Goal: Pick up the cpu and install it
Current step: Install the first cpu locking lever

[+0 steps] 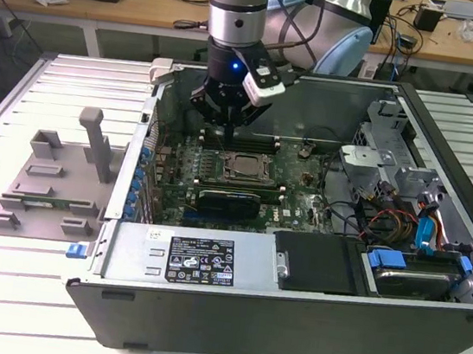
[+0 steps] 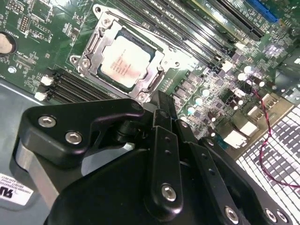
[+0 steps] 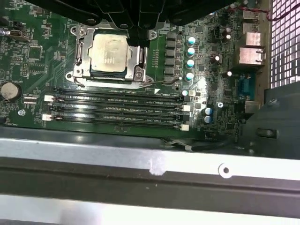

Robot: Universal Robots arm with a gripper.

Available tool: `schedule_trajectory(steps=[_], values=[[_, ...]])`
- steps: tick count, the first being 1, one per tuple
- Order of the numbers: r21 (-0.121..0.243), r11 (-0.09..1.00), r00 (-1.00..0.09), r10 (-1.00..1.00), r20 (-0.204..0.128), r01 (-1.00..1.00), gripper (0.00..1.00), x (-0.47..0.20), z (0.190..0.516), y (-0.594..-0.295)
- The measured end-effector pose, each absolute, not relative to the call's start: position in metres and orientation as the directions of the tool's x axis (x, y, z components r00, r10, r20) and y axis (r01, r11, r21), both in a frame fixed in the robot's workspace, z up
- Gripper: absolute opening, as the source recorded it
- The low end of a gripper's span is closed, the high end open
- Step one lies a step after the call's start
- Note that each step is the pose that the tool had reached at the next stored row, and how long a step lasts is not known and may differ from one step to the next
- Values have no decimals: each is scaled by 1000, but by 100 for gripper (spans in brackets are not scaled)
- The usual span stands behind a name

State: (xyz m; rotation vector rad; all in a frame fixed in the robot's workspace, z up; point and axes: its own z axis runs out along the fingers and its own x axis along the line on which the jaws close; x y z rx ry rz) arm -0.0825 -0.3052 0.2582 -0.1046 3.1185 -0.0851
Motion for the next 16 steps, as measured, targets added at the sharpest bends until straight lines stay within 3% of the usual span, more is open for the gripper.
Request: schedule_trajectory(steps=[16], values=[[-54, 996, -998, -68, -19, -66, 11, -97, 271, -305]])
